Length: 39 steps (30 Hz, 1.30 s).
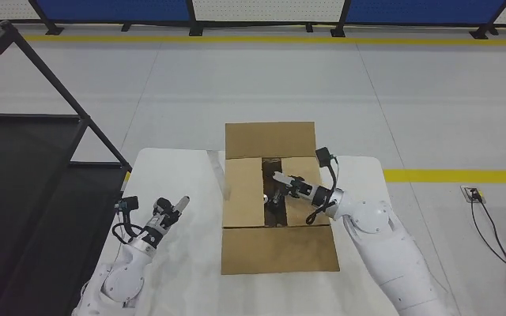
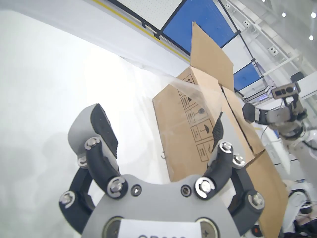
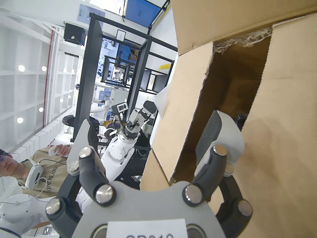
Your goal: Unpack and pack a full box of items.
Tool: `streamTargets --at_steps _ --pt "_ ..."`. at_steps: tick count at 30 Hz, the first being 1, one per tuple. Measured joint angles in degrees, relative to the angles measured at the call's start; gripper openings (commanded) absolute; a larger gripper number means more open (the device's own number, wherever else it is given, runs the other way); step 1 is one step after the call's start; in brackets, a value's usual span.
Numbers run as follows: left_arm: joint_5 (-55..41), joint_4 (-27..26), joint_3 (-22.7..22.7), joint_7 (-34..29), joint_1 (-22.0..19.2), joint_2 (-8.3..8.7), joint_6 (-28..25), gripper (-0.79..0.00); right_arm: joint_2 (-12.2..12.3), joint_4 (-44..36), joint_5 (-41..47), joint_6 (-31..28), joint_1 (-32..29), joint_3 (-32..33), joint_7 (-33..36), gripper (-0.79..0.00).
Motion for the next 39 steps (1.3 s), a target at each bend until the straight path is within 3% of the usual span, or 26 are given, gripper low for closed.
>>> streamTargets --at_steps 7,17,21,23,29,35,39 --pt "-11.57 9.53 2.25 -9.56 -10.06 -0.74 -2.46 0.000 1.75 -6.41 -0.21 -2.71 -7.49 5.62 -1.03 0.000" --pt "-11.49 9.66 2.30 -9.63 -10.01 -0.77 -2.31 0.000 1.75 -6.43 -0.26 -2.64 -7.49 5.61 -1.08 0.000" --pt "-19.68 12.98 3.45 -14.11 -13.71 -1.60 3.61 0.000 1.85 -7.52 -0.05 -2.82 -8.14 5.90 -2.36 0.000" --pt "-26.09 16.46 4.14 -18.03 -17.15 -1.99 6.64 0.000 1.99 -7.56 -0.01 -3.47 -8.04 6.13 -1.90 0.000" --pt "-30.82 31.02 8.41 -24.24 -28.09 -3.58 11.17 0.000 2.53 -6.24 0.08 -4.42 -7.30 7.34 -0.41 0.000" --pt "-36.34 44.57 12.45 -29.39 -36.79 -6.20 11.01 0.000 3.07 -4.99 0.54 -5.32 -7.63 8.78 -0.35 0.000" --pt "-39.19 50.85 14.06 -29.86 -40.62 -8.00 10.70 0.000 3.39 -4.77 0.76 -5.55 -8.13 9.57 -0.66 0.000"
